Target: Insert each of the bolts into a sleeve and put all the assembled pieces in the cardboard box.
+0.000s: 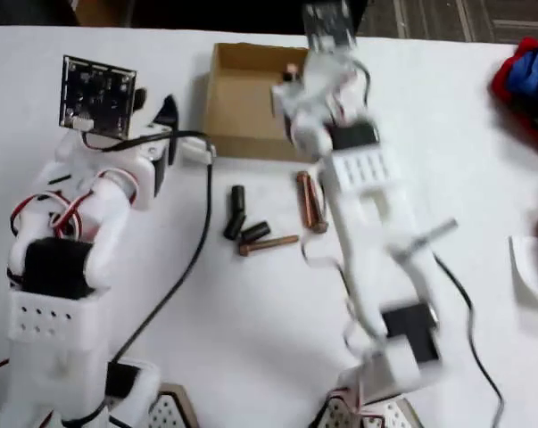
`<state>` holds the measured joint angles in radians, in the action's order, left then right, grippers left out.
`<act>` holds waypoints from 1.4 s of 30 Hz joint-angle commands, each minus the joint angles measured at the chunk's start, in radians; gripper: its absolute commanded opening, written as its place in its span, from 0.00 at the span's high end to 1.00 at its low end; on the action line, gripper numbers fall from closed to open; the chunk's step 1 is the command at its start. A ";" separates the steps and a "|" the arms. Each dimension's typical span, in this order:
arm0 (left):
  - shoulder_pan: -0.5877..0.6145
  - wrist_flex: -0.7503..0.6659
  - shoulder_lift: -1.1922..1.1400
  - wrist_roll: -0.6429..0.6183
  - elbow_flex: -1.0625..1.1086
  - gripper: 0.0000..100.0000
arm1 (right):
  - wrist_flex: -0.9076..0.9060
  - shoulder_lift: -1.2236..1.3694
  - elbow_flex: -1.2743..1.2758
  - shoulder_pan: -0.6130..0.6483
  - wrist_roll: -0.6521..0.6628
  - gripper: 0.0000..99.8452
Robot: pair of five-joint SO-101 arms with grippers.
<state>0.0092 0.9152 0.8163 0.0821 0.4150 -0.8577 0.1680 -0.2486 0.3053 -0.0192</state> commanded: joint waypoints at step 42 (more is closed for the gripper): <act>-0.054 -0.068 0.026 -0.028 0.196 0.87 | -0.110 1.064 -1.079 -0.050 -0.066 0.98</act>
<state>-0.0368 0.8723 0.8163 0.0560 0.6268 -0.9927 1.2559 -1.3073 0.2562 -0.0744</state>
